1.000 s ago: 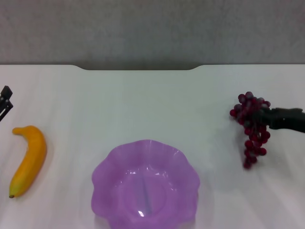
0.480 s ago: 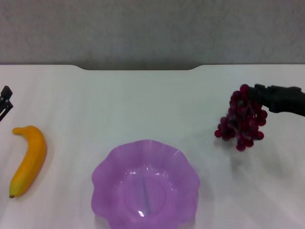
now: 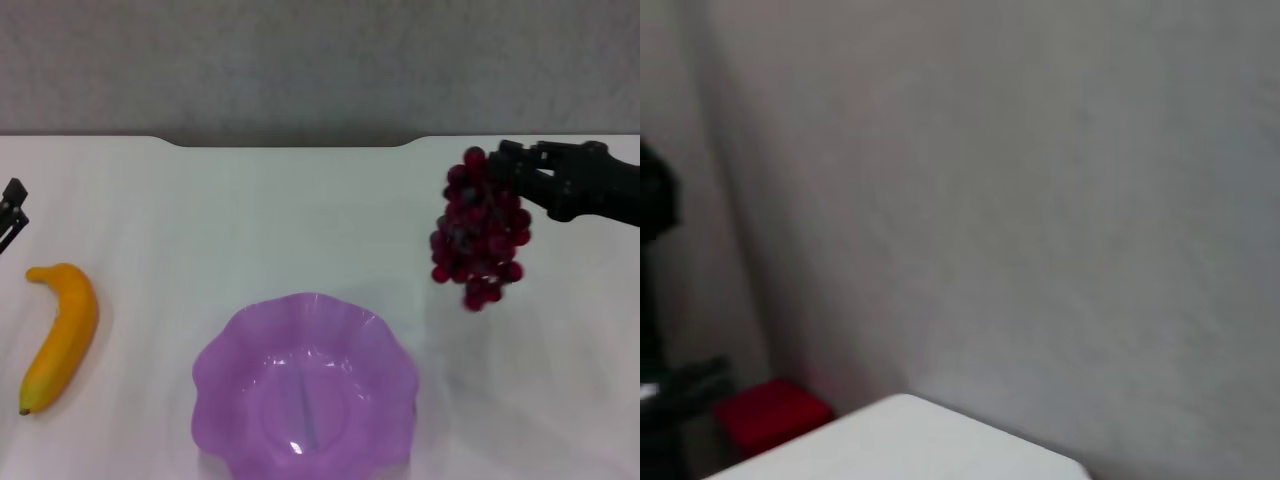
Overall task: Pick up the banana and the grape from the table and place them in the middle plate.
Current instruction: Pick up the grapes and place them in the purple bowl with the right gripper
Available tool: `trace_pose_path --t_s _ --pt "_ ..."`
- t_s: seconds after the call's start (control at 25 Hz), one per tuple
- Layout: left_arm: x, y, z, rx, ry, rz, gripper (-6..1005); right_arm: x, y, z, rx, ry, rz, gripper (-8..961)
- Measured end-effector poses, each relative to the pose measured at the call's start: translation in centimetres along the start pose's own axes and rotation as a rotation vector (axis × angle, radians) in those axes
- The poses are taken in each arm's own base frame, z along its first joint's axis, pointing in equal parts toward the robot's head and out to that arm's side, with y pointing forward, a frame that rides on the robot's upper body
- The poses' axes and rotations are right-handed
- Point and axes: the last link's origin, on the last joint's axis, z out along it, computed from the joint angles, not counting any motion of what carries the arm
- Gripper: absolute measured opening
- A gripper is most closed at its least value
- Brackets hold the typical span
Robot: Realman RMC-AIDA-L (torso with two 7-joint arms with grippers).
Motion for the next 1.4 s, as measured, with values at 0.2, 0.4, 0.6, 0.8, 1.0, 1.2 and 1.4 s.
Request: trace_pose_path --t_s 0.2,0.4,0.6,0.8,1.0,1.2,1.4 --pt "0.0 0.0 0.2 -0.002 0.002 0.000 893 -0.5 1.5 2.2 -0.118 0.035 -0.041 220" --pt "0.1 0.0 0.2 -0.003 0.002 0.000 892 -0.6 3.0 4.9 -0.229 0.100 -0.069 217" --pt "0.1 0.1 0.2 -0.003 0.003 0.000 892 -0.2 4.6 7.0 -0.326 0.167 -0.080 210" --pt "0.1 0.1 0.2 -0.004 0.005 0.000 892 0.9 5.7 7.5 -0.370 0.199 -0.053 203" --pt "0.1 0.1 0.3 -0.006 0.007 0.000 892 1.5 6.0 7.5 -0.374 0.201 -0.034 199" --pt "0.2 0.2 0.6 -0.010 0.011 -0.001 891 2.6 6.0 8.1 -0.333 0.222 0.010 197" --pt "0.2 0.3 0.6 -0.011 0.012 -0.002 891 3.1 6.3 8.5 -0.334 0.240 0.015 198"
